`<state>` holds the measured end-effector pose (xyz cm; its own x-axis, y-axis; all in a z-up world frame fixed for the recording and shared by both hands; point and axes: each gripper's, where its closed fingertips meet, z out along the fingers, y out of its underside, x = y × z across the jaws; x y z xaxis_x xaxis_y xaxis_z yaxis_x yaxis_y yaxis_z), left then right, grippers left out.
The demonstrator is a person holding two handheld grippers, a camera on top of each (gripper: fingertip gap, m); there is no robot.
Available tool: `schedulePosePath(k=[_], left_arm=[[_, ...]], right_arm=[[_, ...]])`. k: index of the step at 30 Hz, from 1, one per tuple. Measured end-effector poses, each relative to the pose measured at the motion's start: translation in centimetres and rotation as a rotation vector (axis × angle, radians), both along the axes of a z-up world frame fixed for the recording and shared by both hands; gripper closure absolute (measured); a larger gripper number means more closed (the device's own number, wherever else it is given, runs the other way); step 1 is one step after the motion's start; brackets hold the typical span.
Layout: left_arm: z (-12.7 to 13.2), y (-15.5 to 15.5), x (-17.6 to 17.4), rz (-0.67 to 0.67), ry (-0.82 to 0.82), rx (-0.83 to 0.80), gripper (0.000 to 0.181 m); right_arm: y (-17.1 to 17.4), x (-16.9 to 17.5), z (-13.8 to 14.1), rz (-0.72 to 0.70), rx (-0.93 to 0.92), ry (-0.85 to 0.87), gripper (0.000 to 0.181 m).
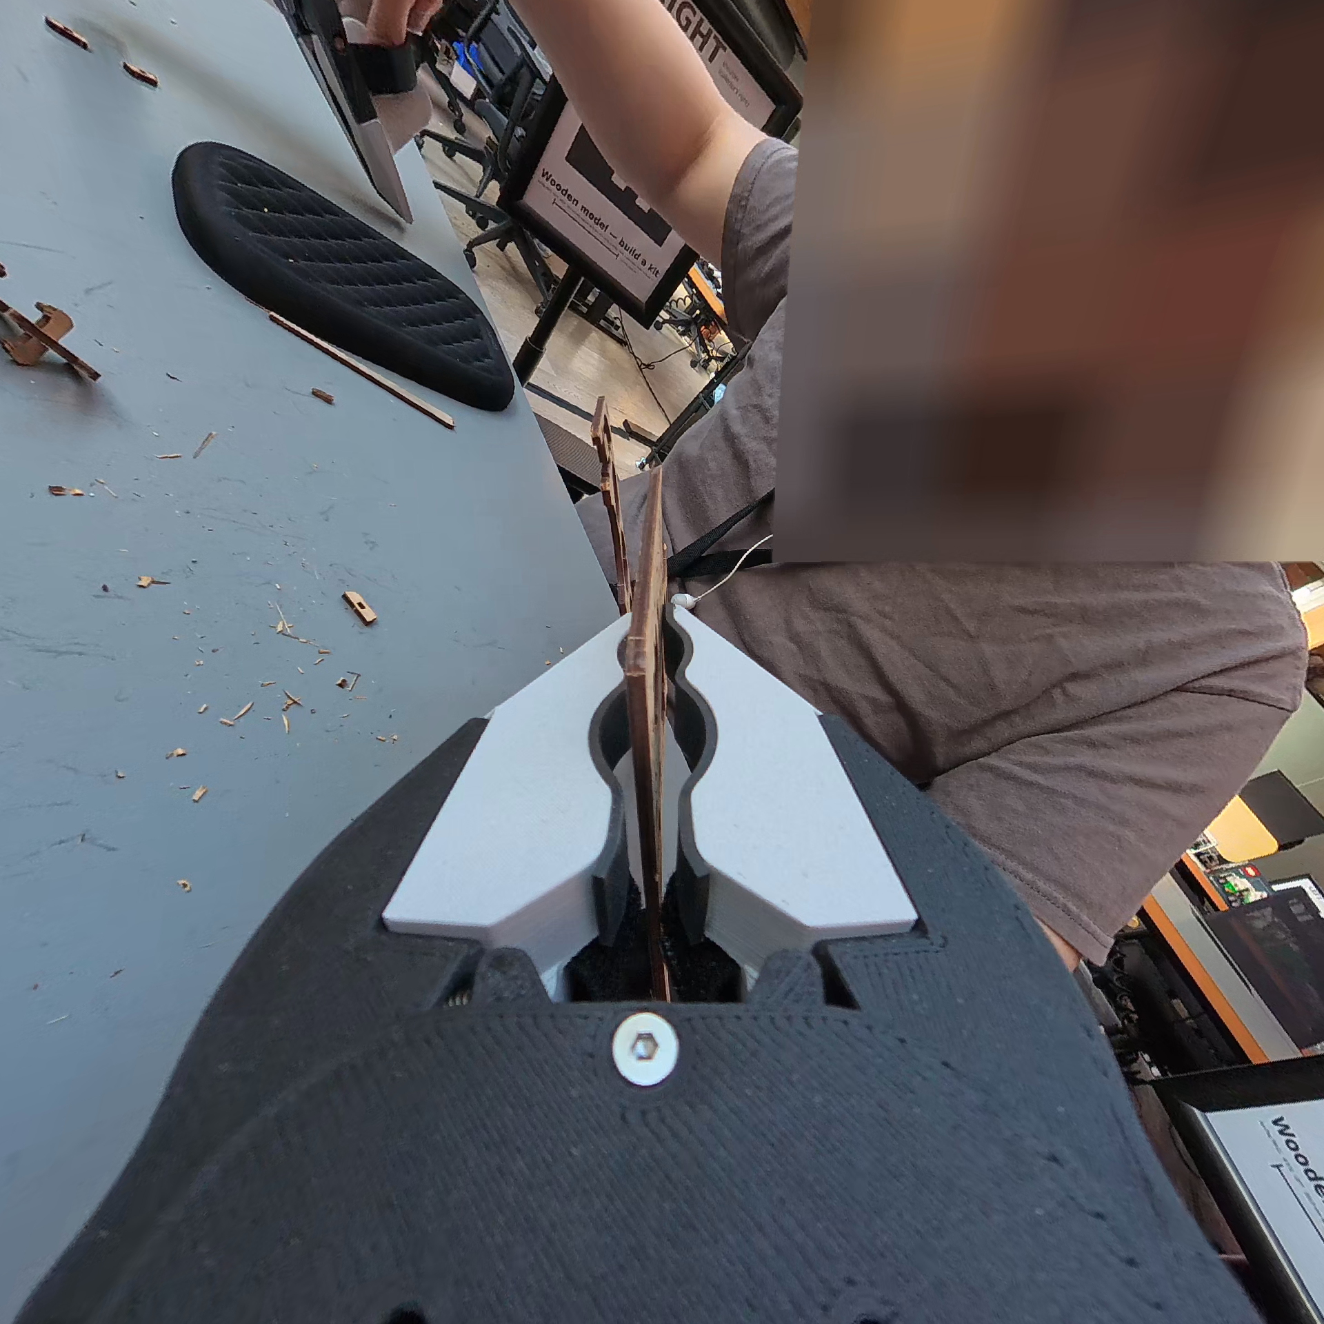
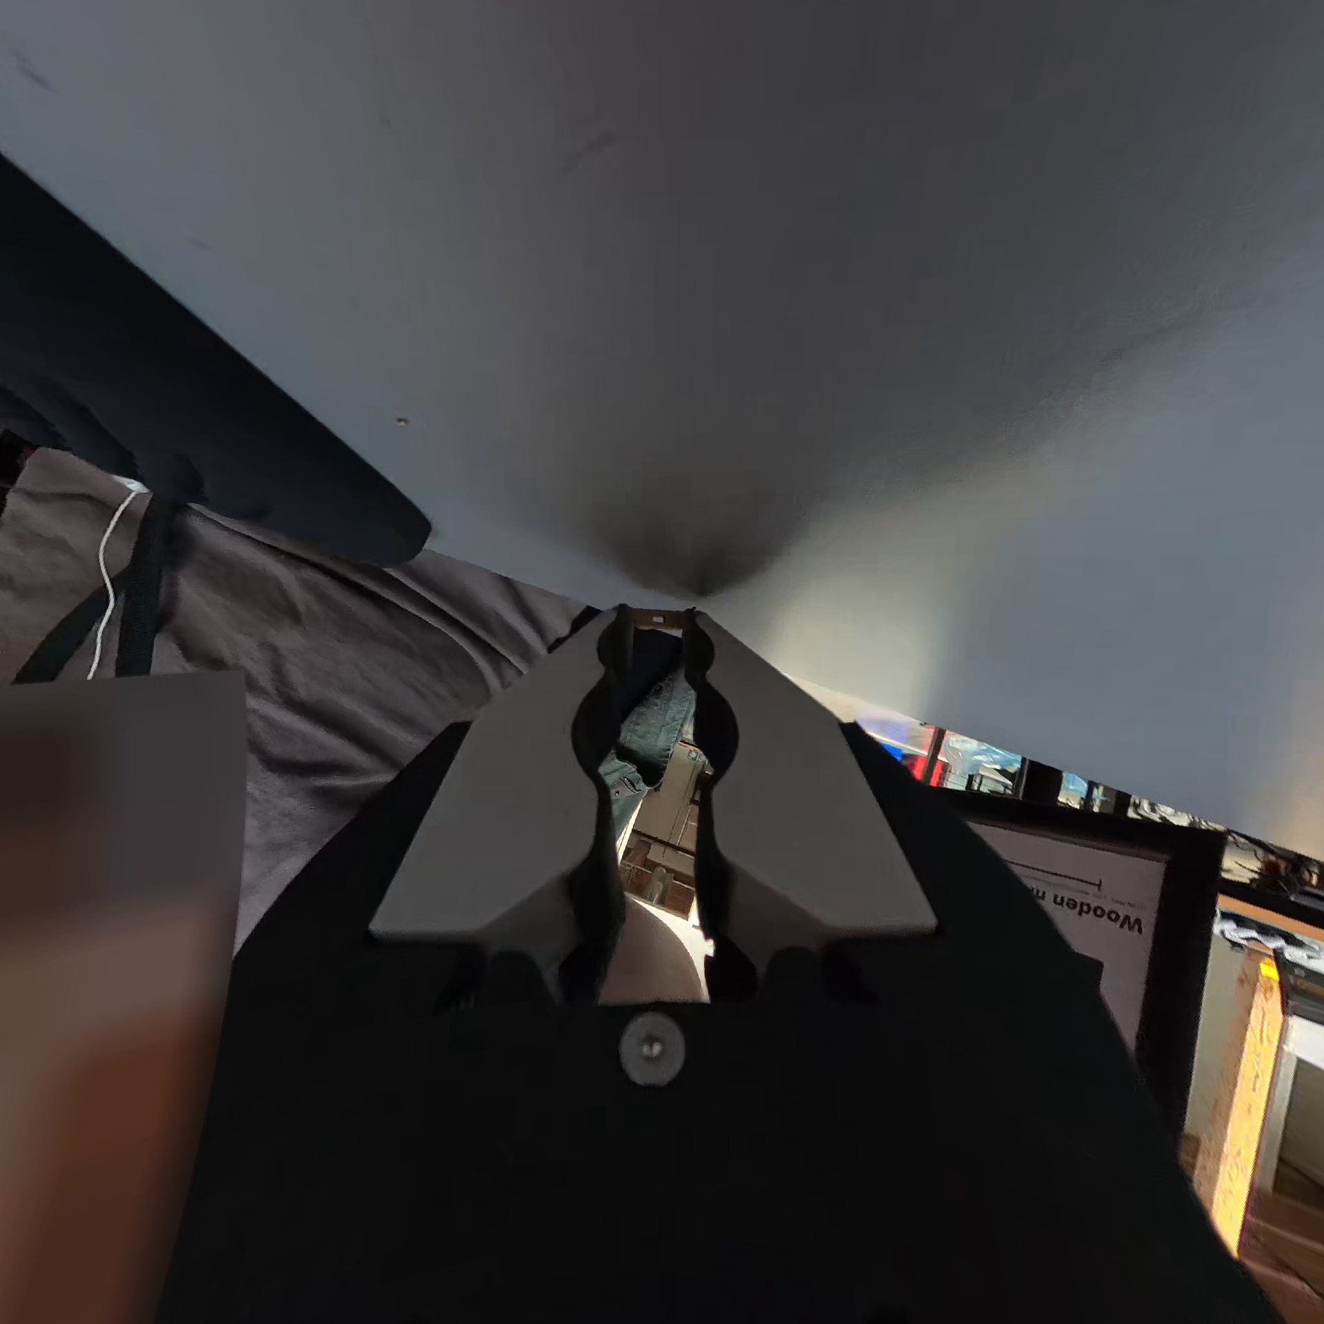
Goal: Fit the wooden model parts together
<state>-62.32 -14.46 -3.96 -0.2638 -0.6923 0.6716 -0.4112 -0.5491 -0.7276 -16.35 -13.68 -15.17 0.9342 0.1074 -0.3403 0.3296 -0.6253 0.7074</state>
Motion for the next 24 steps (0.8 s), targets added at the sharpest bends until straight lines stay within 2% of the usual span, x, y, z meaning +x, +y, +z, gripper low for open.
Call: schedulePosePath(k=[8, 12, 20, 24], left_arm=[[-0.1, -0.1, 0.1, -0.005, 0.006, 0.002, 0.181], [-0.2, 0.0, 0.0, -0.003, 0.008, -0.002, 0.181], [-0.1, -0.1, 0.0, -0.004, 0.007, 0.005, 0.181], [-0.1, -0.1, 0.0, -0.006, 0.007, 0.005, 0.181]], right_arm=[[-0.9, 1.5, -0.4, 0.17, -0.064, -0.141, 0.169], [-0.8, 1.6, -0.5, 0.197, -0.056, -0.177, 0.169], [-1.0, 1.0, -0.3, 0.204, -0.05, -0.147, 0.155], [-0.8, 0.7, -0.1, 0.218, 0.019, -0.104, 0.152]])
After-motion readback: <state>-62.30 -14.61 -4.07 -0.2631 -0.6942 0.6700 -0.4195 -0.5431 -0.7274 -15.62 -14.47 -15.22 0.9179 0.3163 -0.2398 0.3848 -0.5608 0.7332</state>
